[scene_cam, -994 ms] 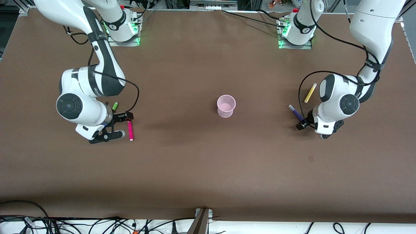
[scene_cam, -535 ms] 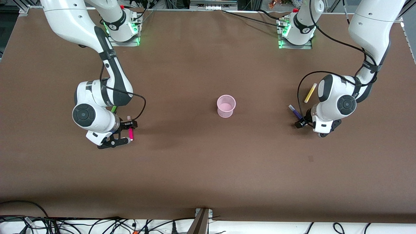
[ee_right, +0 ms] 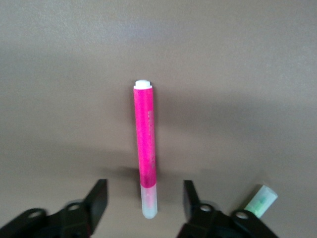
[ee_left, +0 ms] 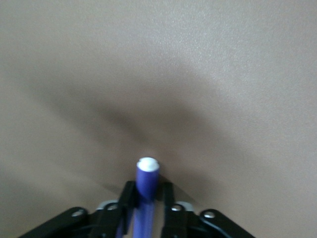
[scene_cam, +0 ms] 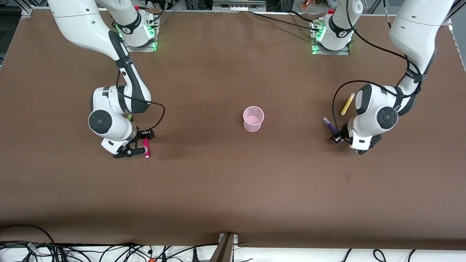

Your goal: Organize pens into pink holder with both arms

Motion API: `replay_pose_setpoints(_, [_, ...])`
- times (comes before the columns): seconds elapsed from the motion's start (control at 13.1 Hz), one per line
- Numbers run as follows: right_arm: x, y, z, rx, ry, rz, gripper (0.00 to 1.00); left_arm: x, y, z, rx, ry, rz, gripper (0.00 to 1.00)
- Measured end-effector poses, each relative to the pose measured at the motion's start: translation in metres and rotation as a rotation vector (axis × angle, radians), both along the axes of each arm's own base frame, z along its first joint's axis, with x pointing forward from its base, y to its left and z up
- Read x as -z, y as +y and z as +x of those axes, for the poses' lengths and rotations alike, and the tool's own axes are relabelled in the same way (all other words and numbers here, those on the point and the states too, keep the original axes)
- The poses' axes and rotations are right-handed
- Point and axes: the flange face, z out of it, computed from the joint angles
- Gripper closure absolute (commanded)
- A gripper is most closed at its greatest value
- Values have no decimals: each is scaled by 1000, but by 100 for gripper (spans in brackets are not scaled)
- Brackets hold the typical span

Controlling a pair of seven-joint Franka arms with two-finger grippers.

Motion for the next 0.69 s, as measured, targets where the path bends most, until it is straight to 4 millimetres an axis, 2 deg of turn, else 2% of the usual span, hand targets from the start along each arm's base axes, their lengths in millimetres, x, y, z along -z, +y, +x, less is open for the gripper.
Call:
replay_pose_setpoints(0.15, [3,-1,-2,1,-19,3,39,-4,1,5,-1,-17,0,100])
replay_pose_setpoints(0.31, [9,-3,-5,1,-31,3,41,-21,0,23,-2,-68,-3,100])
replay_pose_setpoints(0.46, [13,-3,-7,1,-34,4,46,-63,-16,46,9,-116,-9,100])
replay_pose_setpoints(0.54, [14,-2,-8,3,-37,6,47,-91,-34,55,6,-127,-15,100])
replay_pose_setpoints(0.69, [17,-3,-8,4,-40,6,59,-148,-86,64,-44,-168,-37,100])
